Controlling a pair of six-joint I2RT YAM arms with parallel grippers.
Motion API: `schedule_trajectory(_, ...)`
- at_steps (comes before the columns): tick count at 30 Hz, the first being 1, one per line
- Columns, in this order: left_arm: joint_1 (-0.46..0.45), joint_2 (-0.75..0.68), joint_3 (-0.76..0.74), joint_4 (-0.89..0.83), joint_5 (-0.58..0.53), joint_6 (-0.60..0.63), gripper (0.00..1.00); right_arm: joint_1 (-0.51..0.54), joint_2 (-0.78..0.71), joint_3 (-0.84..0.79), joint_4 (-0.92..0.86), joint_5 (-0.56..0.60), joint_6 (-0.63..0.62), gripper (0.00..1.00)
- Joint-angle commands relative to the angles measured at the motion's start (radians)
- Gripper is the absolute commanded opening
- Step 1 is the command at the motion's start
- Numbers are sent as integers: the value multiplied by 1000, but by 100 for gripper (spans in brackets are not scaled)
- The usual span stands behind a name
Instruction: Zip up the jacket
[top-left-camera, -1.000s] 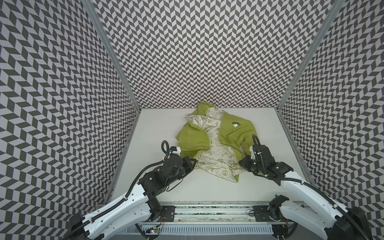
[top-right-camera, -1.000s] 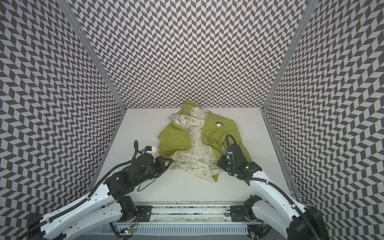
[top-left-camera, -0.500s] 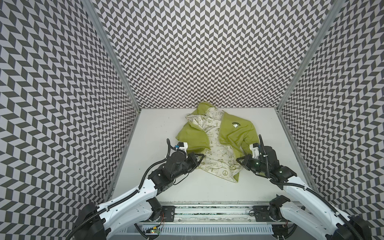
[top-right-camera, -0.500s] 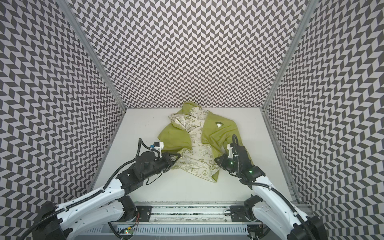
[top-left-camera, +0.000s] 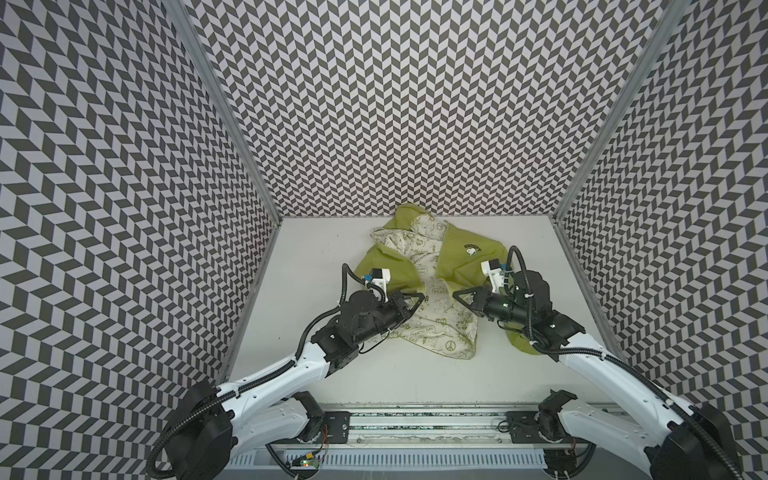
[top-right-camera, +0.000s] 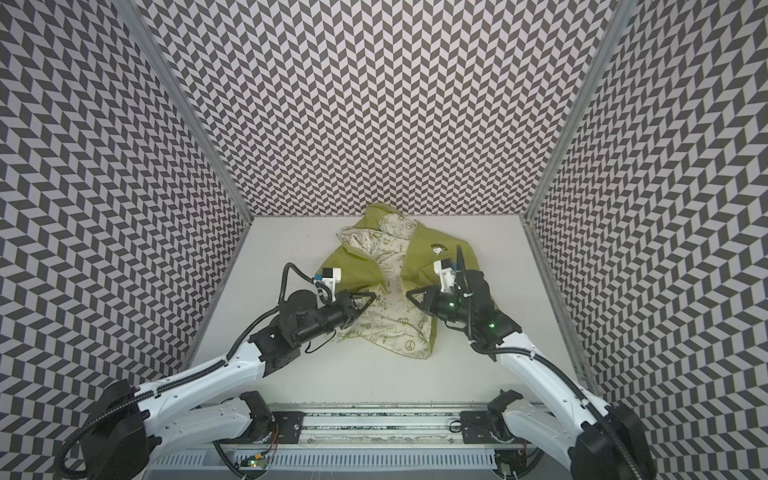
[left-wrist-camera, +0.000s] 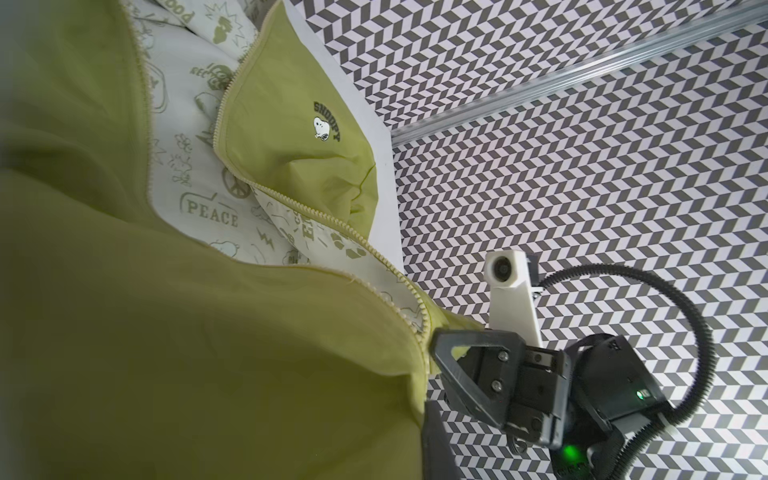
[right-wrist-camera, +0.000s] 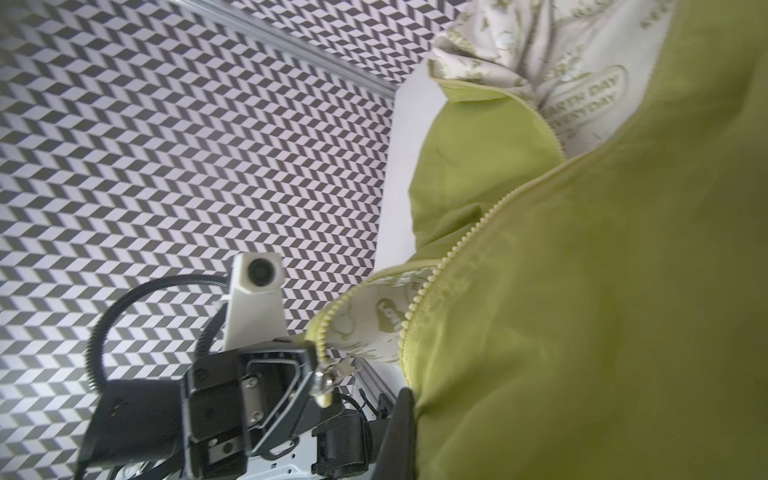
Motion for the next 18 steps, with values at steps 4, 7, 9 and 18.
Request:
schedule_trajectory(4,-1,37,38,271,-6,-48,0,86,-40,37,186,151,-27,0)
schedule_trajectory(7,-12,51,27,355,-44,-67,0,95,-36,26,246,191,3,0)
schedule_trajectory(9,-21,62,18,412,-71,-79,0,98,-34,18,290,223,29,0)
schedule_trajectory(18,-36,137,9,598,-92,-165,0,123,10,24,446,308,96,0)
